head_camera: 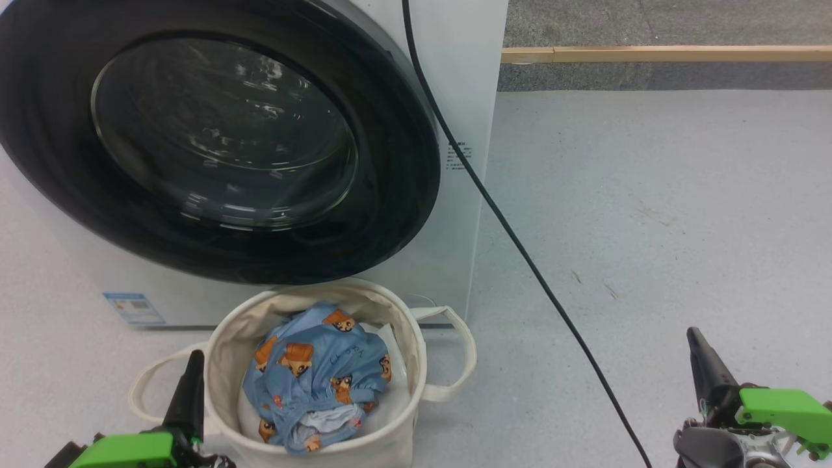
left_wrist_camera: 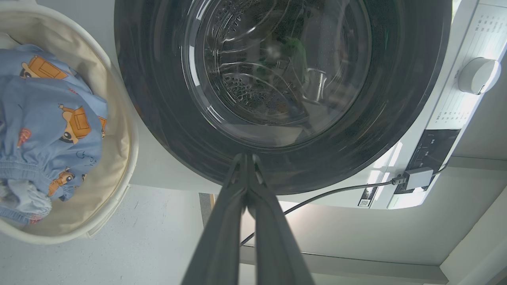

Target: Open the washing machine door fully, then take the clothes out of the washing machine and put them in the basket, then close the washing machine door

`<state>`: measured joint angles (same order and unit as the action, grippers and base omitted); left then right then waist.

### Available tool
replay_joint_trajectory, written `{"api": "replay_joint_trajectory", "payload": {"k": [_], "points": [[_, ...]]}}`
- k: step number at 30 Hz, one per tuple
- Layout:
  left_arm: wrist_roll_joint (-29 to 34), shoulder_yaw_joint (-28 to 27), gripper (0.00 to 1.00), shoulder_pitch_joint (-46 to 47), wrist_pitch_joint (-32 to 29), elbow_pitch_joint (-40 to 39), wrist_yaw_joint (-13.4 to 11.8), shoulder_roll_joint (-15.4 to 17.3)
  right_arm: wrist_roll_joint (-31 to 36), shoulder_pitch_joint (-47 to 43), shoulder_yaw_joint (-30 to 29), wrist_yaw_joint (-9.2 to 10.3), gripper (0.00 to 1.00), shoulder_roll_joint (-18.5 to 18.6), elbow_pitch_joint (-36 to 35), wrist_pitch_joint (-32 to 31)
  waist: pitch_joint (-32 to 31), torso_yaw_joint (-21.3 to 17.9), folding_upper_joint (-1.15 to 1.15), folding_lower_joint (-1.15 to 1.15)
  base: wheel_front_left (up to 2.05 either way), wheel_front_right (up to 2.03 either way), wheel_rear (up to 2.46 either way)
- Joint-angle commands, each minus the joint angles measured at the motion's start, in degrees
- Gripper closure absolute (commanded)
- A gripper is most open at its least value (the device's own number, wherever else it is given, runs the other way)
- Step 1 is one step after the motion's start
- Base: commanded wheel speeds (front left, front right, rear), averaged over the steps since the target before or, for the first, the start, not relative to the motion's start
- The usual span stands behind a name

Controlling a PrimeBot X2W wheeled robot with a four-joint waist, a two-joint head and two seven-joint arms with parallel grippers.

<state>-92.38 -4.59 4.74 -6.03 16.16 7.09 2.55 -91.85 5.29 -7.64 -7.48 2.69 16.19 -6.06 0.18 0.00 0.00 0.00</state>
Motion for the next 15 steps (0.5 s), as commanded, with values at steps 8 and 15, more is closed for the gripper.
{"api": "replay_joint_trajectory", "payload": {"k": [8, 15], "points": [[0.19, -1.91, 1.0, 1.45, -0.44, -2.13, 0.4, 0.32, -0.34, 0.89, 1.15, -0.01, 1.0, 0.19, -2.17, -0.41, 0.0, 0.0, 0.0, 0.0, 0.0, 0.0, 0.0], [0.19, -1.91, 1.0, 1.45, -0.44, -2.13, 0.4, 0.32, -0.34, 0.89, 1.15, -0.01, 1.0, 0.19, -2.17, -0.41, 0.0, 0.0, 0.0, 0.0, 0.0, 0.0, 0.0]]}}
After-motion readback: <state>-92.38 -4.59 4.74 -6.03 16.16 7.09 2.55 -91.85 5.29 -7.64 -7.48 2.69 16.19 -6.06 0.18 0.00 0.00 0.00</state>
